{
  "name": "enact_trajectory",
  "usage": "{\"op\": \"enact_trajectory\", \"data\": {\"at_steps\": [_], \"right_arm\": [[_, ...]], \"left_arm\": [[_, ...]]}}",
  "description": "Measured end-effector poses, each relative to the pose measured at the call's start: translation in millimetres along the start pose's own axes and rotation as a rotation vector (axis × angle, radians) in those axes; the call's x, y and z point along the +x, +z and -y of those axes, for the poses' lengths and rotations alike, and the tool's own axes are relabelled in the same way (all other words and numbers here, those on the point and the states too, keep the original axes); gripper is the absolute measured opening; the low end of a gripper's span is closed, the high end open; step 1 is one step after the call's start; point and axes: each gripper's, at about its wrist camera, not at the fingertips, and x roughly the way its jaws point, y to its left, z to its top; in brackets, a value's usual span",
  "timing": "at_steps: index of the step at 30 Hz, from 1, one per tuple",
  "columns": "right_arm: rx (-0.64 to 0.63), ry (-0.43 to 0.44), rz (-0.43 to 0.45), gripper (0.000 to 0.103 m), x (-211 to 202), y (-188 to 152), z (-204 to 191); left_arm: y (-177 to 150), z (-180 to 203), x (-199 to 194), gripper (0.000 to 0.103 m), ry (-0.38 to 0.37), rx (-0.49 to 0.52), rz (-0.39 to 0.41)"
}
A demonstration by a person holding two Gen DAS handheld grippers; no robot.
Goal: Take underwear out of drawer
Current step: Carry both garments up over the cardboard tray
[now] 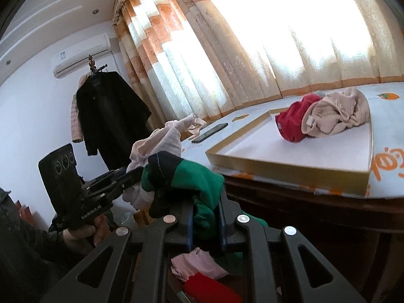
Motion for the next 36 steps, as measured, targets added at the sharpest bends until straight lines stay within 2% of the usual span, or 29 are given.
{"op": "enact_trajectory", "data": {"at_steps": [10,16,31,36], "right_arm": [[0.057,0.024,0.029,0.017,3,42,1],[0.07,0.02,0.043,0.017,7,68,3],[0.048,-0.107,0.043,0.017,38,126,13],[0.093,-0.14,0.04,0.017,56,142,26]], "left_arm": [[33,-4,15,0.017,0.0,0.047,0.03],[50,-12,31,0.017,-0.006,0.034,0.024],[87,-38,86,0.017,0.004,0.006,-0.026],[96,-44,106,0.017,0.012,-0.013,-0.053]]}}
